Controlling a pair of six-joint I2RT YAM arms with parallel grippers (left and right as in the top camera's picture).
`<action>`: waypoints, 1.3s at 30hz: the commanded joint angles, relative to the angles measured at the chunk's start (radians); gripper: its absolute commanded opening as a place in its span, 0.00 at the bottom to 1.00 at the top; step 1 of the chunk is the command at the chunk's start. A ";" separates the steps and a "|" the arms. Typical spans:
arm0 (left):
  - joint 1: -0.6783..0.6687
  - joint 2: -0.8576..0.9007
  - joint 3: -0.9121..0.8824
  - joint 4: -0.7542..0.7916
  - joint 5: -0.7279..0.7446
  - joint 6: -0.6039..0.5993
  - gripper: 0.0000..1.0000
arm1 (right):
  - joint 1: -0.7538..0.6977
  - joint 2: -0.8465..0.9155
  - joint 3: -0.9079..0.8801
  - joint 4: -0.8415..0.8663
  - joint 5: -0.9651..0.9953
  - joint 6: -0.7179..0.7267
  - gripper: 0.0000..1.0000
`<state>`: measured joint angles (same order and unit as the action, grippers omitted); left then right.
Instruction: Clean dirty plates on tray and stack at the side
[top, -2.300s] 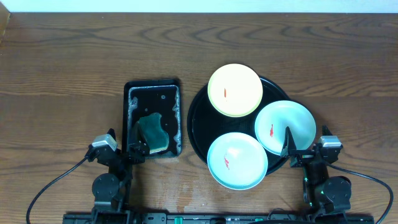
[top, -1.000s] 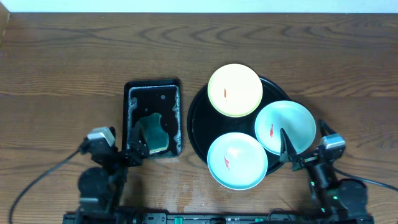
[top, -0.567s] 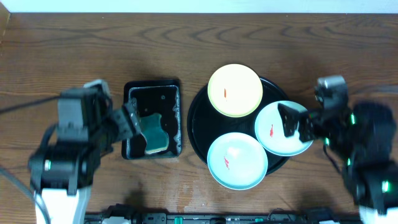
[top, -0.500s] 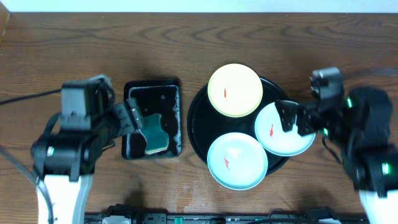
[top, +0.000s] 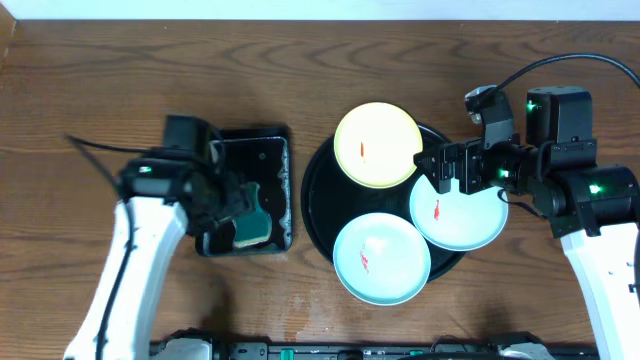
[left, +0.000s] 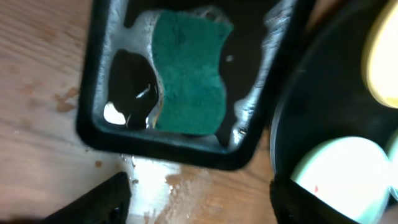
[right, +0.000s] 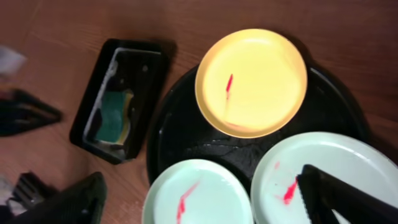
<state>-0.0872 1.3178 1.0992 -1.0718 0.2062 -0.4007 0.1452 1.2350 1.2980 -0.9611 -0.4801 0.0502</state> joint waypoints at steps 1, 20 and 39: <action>-0.041 0.063 -0.135 0.116 -0.020 -0.057 0.63 | -0.001 -0.006 0.022 -0.008 -0.033 0.005 0.91; -0.144 0.381 -0.180 0.357 -0.166 -0.098 0.07 | -0.001 -0.006 0.022 -0.040 -0.033 0.005 0.83; -0.143 0.238 -0.117 0.359 -0.336 -0.071 0.64 | -0.001 -0.006 0.022 -0.078 -0.018 0.005 0.82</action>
<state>-0.2314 1.4879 1.0073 -0.7399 -0.0769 -0.4706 0.1452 1.2350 1.2999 -1.0351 -0.4976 0.0521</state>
